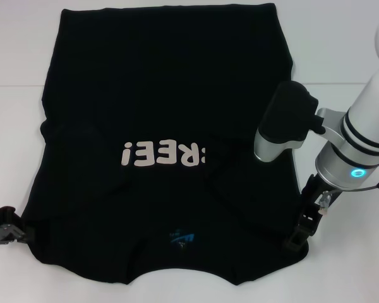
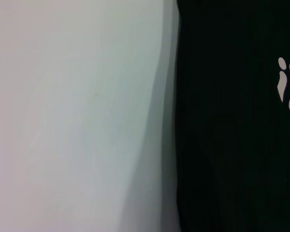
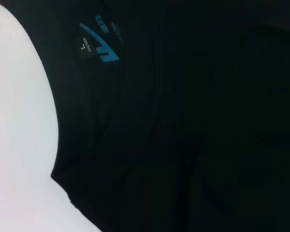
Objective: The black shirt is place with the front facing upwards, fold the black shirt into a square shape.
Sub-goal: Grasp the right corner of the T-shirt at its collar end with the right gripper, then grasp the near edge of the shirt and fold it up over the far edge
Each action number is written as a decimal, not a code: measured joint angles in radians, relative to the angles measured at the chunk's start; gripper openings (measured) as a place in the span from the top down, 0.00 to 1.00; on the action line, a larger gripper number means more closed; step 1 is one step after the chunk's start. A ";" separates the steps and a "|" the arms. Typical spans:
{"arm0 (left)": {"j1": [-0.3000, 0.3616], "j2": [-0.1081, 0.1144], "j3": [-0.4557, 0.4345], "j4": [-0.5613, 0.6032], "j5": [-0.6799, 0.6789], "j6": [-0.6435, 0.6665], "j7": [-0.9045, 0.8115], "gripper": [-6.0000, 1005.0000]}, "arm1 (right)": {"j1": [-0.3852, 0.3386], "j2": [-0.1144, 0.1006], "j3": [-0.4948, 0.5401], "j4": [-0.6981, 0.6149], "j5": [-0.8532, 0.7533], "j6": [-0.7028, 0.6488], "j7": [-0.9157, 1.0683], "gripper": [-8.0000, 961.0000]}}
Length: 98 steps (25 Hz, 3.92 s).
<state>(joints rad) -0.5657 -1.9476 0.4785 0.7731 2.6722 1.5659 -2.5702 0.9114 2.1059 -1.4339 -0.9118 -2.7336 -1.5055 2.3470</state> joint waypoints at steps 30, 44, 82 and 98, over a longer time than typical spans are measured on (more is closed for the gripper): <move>0.004 -0.002 -0.001 -0.002 -0.011 0.004 0.019 0.97 | -0.006 -0.004 -0.069 -0.008 0.019 0.013 0.043 0.94; 0.013 0.014 -0.005 -0.028 -0.062 0.026 0.058 0.97 | -0.110 -0.016 0.308 -0.023 0.037 -0.038 0.088 0.96; 0.014 0.083 0.022 -0.155 -0.016 0.394 0.200 0.96 | -0.370 -0.188 0.776 0.239 0.317 -0.366 -0.436 0.96; -0.015 0.090 -0.129 -0.207 -0.093 0.440 0.287 0.96 | -0.321 -0.178 0.924 0.348 0.285 -0.368 -0.521 0.96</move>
<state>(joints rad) -0.5807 -1.8575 0.3492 0.5660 2.5788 2.0063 -2.2831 0.5904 1.9280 -0.5103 -0.5633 -2.4483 -1.8736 1.8256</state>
